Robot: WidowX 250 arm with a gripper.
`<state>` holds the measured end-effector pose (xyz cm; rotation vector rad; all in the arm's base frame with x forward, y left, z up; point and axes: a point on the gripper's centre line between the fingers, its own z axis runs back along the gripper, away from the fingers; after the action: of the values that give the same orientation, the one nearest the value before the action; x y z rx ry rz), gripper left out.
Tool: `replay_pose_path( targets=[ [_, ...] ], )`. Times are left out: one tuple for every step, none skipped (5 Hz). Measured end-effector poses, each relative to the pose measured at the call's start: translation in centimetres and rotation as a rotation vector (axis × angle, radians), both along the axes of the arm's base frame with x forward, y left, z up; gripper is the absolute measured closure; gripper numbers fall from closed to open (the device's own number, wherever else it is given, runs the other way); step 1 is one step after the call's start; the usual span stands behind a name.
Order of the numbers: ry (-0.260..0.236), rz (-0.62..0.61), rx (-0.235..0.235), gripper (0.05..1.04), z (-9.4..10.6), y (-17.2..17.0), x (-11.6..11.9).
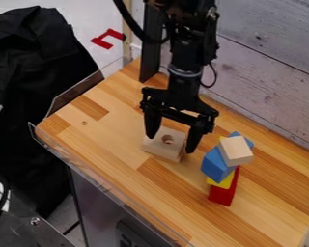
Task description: Put the cube with a hole on top of the tower
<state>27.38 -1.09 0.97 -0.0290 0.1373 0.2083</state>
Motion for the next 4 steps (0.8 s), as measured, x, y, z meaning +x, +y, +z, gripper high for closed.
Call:
replay_pose_path(
  targets=[
    [0.006,-0.004,0.000,0.085,-0.4,0.0,0.0],
    [0.019,0.004,-0.008,0.085,-1.2,0.2,0.0],
    [0.031,0.018,-0.010,0.085,-1.7,0.6,-0.1],
    [0.031,0.023,-0.008,0.085,-1.9,0.9,0.2]
  ],
)
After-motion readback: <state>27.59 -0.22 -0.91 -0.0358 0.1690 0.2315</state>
